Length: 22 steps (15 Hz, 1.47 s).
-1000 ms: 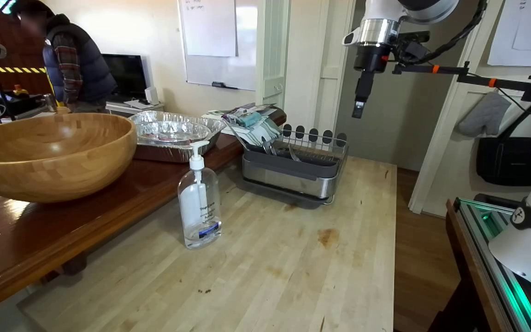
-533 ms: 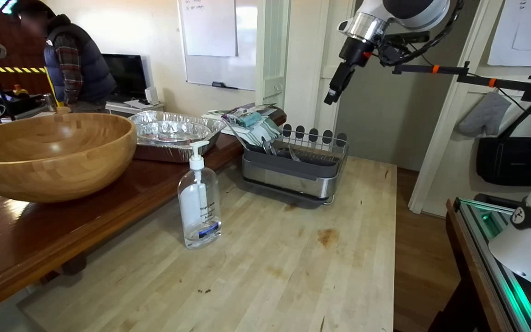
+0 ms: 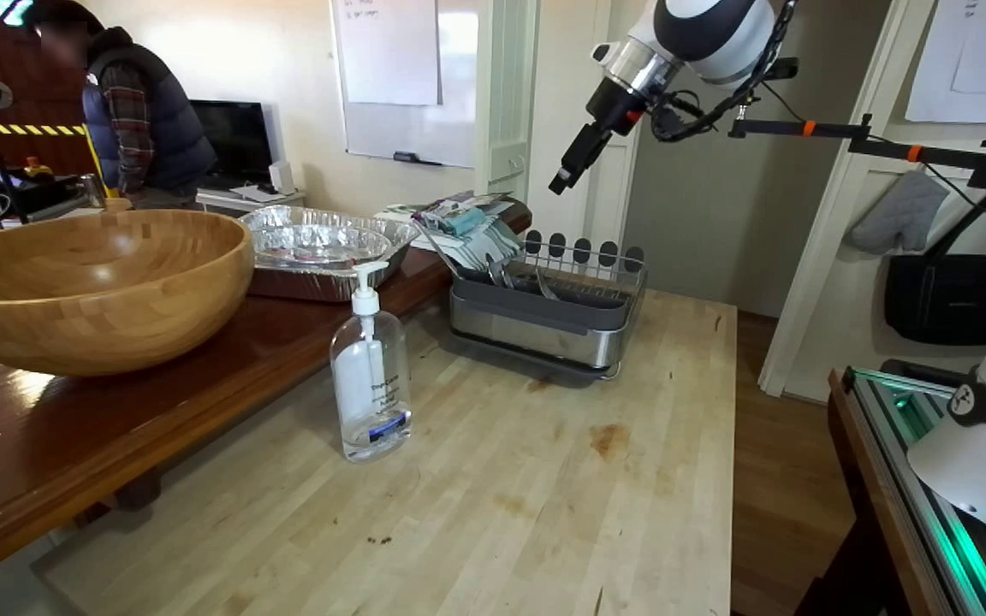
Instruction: Take the knife off the drying rack and place it on the counter top
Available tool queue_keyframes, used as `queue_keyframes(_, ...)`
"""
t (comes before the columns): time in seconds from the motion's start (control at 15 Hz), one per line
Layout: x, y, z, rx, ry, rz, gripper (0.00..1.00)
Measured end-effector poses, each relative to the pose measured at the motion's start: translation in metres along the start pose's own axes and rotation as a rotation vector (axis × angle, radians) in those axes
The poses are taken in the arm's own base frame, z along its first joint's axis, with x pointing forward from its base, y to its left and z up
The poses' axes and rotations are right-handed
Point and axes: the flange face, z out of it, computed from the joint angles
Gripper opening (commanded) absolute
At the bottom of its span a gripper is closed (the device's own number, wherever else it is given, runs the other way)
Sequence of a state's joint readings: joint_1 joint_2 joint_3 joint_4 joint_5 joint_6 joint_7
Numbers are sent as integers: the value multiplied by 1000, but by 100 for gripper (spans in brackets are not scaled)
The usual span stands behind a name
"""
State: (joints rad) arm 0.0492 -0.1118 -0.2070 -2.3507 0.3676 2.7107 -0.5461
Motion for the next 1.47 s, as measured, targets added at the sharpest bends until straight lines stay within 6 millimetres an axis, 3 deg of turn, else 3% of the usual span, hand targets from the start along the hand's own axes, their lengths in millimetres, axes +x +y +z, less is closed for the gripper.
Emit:
queue_keyframes(0.4,29,-6,35,15,9,-64,100)
queue_keyframes(1.13,29,-11,41,24,9,-98,100)
queue_keyframes(1.47,32,-18,55,49,86,-90,100)
